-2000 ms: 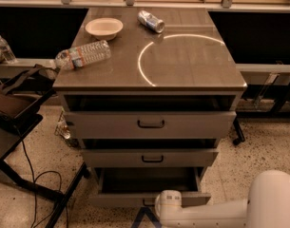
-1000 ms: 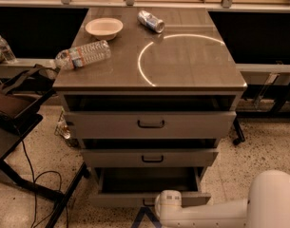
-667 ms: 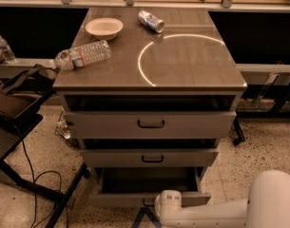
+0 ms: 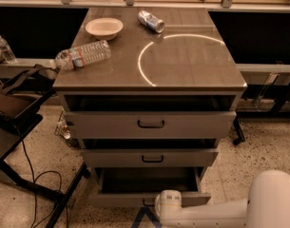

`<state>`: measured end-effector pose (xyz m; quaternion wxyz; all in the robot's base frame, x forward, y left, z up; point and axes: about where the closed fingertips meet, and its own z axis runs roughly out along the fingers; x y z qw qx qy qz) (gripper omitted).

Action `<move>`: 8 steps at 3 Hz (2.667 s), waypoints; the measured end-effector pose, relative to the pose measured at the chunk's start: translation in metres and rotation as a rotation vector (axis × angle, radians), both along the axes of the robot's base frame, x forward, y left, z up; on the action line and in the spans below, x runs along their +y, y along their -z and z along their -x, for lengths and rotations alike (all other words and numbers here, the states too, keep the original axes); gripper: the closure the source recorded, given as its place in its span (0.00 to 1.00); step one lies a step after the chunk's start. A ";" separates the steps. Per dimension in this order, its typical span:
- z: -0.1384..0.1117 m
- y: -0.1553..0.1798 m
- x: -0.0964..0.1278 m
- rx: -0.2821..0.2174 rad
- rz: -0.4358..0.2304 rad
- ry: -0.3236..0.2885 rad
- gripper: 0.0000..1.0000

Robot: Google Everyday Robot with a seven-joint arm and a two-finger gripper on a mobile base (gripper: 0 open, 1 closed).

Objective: Open bottom drawer

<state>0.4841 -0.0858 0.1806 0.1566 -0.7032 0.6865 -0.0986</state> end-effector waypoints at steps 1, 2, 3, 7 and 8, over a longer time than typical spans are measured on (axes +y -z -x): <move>0.000 0.000 0.000 0.000 0.000 0.000 0.37; 0.001 -0.003 -0.001 -0.004 0.006 0.004 0.42; 0.003 -0.024 -0.009 -0.033 0.037 0.023 0.65; -0.035 -0.093 -0.063 -0.271 0.119 0.078 1.00; -0.073 -0.088 -0.074 -0.314 0.059 0.059 1.00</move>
Offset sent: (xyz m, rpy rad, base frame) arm 0.0000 0.0000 0.0000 0.0000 0.0001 0.0000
